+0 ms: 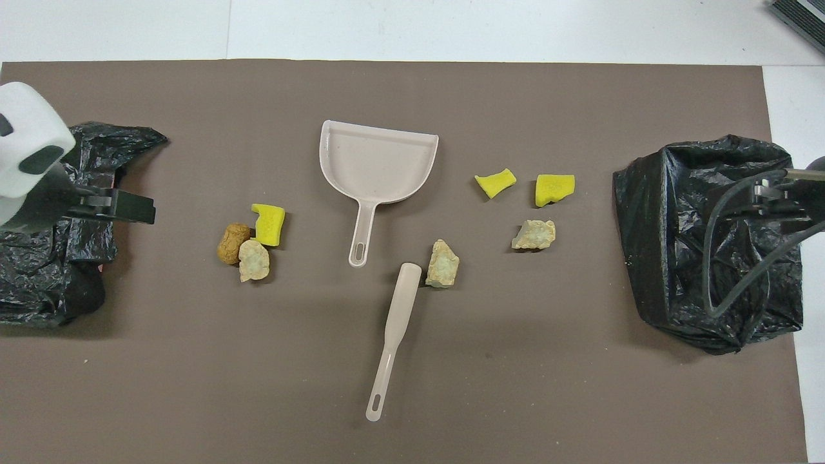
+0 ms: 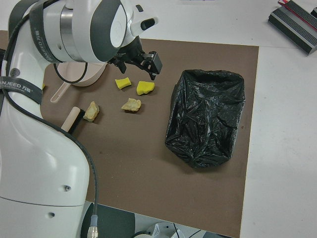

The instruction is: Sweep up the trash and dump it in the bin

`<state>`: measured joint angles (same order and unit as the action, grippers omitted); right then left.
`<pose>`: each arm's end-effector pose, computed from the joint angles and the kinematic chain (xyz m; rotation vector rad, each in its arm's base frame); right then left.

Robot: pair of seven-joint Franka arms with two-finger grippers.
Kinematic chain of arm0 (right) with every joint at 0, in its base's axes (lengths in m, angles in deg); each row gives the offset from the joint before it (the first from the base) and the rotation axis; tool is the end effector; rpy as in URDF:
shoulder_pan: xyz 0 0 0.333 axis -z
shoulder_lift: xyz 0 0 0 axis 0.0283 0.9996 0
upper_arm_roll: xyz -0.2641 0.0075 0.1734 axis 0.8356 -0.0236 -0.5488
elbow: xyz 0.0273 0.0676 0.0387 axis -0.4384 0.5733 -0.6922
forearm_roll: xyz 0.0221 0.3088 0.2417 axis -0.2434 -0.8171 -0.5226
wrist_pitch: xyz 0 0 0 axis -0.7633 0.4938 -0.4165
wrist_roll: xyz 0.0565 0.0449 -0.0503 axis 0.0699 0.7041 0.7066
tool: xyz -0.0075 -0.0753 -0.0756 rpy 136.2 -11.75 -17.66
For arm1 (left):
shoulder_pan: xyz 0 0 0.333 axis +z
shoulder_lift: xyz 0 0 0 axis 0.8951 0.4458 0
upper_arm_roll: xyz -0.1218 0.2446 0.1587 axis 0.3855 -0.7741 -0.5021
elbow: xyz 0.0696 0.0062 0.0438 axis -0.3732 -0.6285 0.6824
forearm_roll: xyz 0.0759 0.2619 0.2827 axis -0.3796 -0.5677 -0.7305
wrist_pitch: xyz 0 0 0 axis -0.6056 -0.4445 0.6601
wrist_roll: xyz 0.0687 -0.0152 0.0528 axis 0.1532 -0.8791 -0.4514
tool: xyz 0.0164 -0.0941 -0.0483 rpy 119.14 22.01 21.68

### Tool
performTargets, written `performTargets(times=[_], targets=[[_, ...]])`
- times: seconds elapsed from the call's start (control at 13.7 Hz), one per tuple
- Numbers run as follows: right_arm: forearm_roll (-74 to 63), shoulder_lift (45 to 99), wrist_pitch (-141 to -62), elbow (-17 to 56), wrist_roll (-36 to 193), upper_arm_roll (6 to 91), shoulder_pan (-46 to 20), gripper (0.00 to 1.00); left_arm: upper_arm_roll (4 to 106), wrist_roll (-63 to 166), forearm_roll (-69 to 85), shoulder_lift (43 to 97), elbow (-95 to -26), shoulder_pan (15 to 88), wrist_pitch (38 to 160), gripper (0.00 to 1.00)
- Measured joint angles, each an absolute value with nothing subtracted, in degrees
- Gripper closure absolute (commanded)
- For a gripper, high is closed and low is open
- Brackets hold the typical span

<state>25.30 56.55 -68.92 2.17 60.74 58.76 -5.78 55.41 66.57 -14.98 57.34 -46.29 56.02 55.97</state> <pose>0.5445 0.0118 0.6487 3.1259 -0.2364 -0.0339 0.5388 -0.1073 0.6160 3.0892 -0.2734 0.0776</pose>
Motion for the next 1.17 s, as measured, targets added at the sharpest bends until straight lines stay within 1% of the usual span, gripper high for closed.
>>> performTargets(times=[0.22,0.36,0.58,0.8,1.02,1.17], targets=[[25.30,56.55,-69.06,2.17,60.74,58.77,-5.77,0.00,55.76,65.15,-14.94,56.81,-49.31,49.28,55.94,0.00],[25.30,56.56,-70.24,2.33,60.74,58.75,-5.81,0.00,55.91,64.20,-14.93,54.94,-54.56,44.92,57.58,0.00],[25.21,57.16,-73.55,3.25,60.54,58.14,-6.44,0.00,56.02,62.73,-14.92,50.42,-64.28,39.54,61.89,0.00],[25.09,60.37,-79.37,3.75,57.30,56.92,-9.06,0.00,56.01,59.06,-14.90,48.64,-70.90,33.82,65.94,0.00],[25.12,65.02,-84.14,3.71,50.44,56.63,-15.04,0.00,56.05,54.14,-14.89,48.77,-76.62,27.38,71.27,0.00],[25.19,69.04,-86.35,2.16,45.57,56.54,-18.86,0.00,56.07,49.72,-14.89,49.68,-80.95,22.76,76.74,0.00]])
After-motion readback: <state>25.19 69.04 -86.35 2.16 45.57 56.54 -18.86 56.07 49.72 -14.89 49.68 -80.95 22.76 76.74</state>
